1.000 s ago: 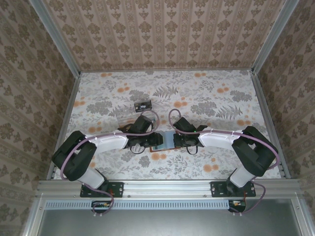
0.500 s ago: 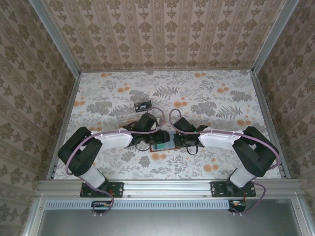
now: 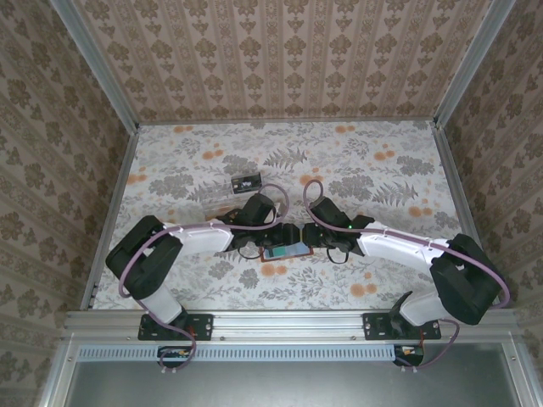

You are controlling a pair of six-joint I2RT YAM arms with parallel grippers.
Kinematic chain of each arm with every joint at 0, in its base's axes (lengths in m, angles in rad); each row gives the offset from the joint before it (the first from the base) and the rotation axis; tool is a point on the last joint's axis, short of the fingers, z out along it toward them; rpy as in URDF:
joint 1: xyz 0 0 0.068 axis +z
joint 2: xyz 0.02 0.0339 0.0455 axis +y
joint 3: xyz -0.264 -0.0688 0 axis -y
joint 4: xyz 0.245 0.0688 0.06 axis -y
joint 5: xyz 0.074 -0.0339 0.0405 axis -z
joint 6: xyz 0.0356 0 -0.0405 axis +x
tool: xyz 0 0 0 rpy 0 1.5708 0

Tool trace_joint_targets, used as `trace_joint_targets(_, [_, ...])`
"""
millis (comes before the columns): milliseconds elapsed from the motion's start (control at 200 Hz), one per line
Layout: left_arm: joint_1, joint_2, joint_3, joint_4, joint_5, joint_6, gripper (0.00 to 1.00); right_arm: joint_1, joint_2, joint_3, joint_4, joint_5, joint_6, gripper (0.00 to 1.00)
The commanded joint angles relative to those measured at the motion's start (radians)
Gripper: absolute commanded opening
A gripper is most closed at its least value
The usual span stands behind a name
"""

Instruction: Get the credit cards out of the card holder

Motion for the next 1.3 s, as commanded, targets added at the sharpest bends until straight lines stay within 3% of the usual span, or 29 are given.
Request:
trace_joint_targets(0, [-0.003,-0.045,0.022,0.011,0.018,0.010,0.59,-0.004,-0.010,0.000,-0.029,0.015,0.004,0.26])
trace_joint_targets(135, [0.006,-0.088,0.004,0.003,0.015,0.010,0.69,-0.005,-0.006,0.012,-0.035,0.012,0.000,0.27])
trace_joint_targets(270, [0.014,-0.108,-0.005,0.008,0.014,0.019,0.68,-0.004,-0.006,0.018,-0.043,0.015,-0.005,0.28])
trace_joint_targets(635, [0.005,0.056,0.047,0.124,0.074,-0.024,0.64,-0.010,-0.086,-0.019,-0.072,0.034,0.004,0.29])
trace_joint_targets(835, [0.016,-0.022,0.042,0.046,0.039,0.003,0.63,-0.012,-0.100,-0.032,-0.046,-0.003,0.000,0.29])
trace_joint_targets(1065, [0.051,-0.234,-0.023,-0.214,-0.127,0.065,0.35,-0.008,-0.033,0.008,0.043,-0.113,-0.006,0.29])
trace_joint_targets(1140, [0.064,-0.294,-0.058,-0.299,-0.186,0.072,0.18,-0.005,0.016,0.032,0.062,-0.150,-0.010,0.26])
trace_joint_targets(1200, [0.081,-0.325,-0.087,-0.346,-0.212,0.079,0.00,-0.002,0.054,0.052,0.076,-0.180,-0.007,0.22])
trace_joint_targets(1295, [0.109,-0.351,-0.147,-0.353,-0.216,0.072,0.00,0.003,0.117,0.083,0.103,-0.236,0.001,0.17])
